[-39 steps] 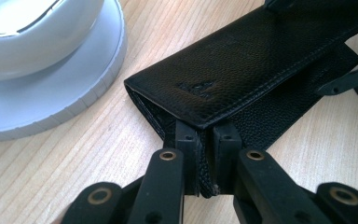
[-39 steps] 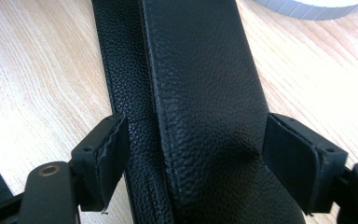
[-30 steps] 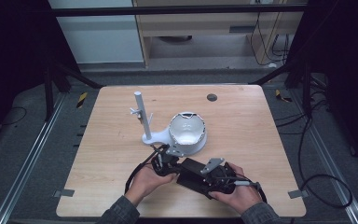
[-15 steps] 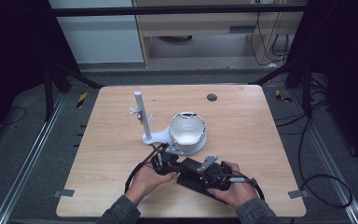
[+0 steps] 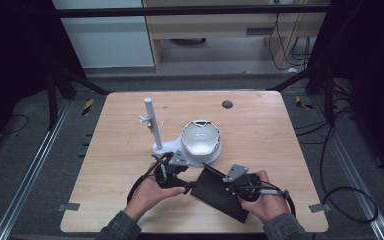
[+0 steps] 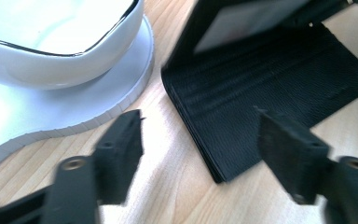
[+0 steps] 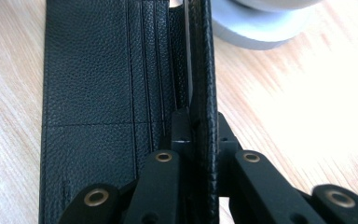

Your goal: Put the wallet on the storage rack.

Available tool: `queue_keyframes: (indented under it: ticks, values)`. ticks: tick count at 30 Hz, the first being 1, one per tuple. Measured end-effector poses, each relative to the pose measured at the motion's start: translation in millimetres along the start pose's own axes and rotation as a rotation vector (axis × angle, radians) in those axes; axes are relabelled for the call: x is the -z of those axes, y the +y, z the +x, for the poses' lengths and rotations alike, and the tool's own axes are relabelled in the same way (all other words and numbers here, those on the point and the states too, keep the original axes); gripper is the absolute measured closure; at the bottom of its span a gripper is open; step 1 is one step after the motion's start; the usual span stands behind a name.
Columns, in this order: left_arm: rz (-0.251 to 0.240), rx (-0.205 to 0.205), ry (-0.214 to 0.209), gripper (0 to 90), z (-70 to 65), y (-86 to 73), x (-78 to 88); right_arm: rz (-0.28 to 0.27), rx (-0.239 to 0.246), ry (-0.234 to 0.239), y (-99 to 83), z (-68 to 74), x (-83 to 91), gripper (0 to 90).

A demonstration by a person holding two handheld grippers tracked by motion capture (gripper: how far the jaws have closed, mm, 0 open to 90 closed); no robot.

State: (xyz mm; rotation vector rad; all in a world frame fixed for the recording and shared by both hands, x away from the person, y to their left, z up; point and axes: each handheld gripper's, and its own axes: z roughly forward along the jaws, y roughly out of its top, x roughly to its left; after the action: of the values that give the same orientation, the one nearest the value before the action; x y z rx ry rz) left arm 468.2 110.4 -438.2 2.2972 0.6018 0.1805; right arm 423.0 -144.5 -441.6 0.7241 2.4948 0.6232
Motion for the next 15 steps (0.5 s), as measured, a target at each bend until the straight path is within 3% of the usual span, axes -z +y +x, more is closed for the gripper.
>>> queue_keyframes:
  ticks: [3, 15]
  values:
    - [-0.024, -0.016, -0.01, 15.4, 0.6, -1.4, 3.3, -0.069, -0.031, 0.004, -7.9, -7.9, 8.7, 84.1]
    - [-0.023, -0.043, -0.006, 13.8, 3.1, 13.8, 13.8, -0.282, -0.068, 0.001, -22.1, -21.9, 34.9, 84.1]
